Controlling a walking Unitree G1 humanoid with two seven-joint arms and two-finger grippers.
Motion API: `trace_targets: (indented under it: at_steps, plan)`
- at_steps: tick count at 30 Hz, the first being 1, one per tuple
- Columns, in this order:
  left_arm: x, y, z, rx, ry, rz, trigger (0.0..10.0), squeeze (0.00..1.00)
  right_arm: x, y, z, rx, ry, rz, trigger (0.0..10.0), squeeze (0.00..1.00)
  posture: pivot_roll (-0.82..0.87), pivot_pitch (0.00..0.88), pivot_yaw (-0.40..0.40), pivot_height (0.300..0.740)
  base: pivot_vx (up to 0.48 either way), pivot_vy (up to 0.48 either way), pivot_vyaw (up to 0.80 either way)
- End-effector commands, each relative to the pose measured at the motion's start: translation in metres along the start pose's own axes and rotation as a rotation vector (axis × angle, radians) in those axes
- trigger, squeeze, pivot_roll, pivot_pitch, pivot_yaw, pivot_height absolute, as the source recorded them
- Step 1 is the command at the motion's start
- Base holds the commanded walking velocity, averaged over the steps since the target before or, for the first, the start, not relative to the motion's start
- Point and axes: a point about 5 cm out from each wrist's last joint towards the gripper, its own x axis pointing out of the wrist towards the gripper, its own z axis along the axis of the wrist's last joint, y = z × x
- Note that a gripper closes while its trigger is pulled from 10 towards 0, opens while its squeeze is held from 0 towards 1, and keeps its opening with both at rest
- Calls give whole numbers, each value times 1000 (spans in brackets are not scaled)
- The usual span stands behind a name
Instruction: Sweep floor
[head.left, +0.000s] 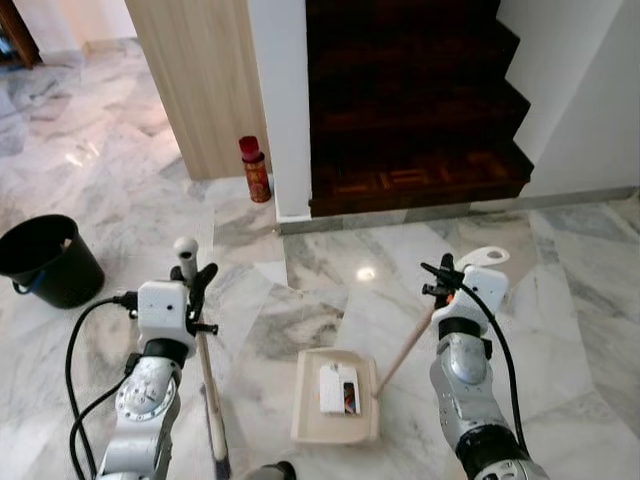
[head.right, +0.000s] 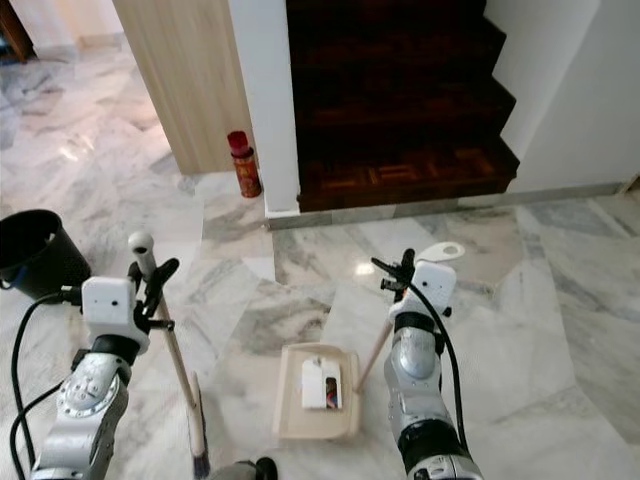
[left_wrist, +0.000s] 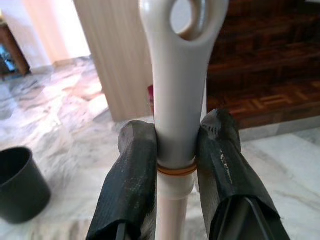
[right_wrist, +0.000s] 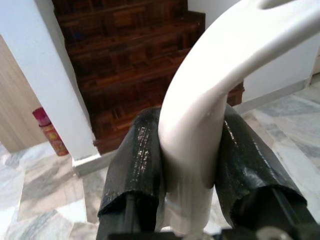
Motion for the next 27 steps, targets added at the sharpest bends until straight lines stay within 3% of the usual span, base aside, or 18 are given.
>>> trace_targets:
  at_steps: [1, 12, 27]
  plan:
    - [1, 3, 13, 21, -63, 9, 10000, 0, 3, 1, 2, 65, 14, -21, 10000, 0, 147, 81, 19, 740, 0, 0, 0]
    - [0, 0, 16, 3, -78, 12, 10000, 0, 7, 8, -1, 251, 124, 13, 10000, 0, 142, 71, 10, 740, 0, 0, 0]
    - [0, -2, 16, -17, -74, -4, 10000, 0, 8, 9, 1, 274, 122, 33, 10000, 0, 141, 62, 13, 740, 0, 0, 0]
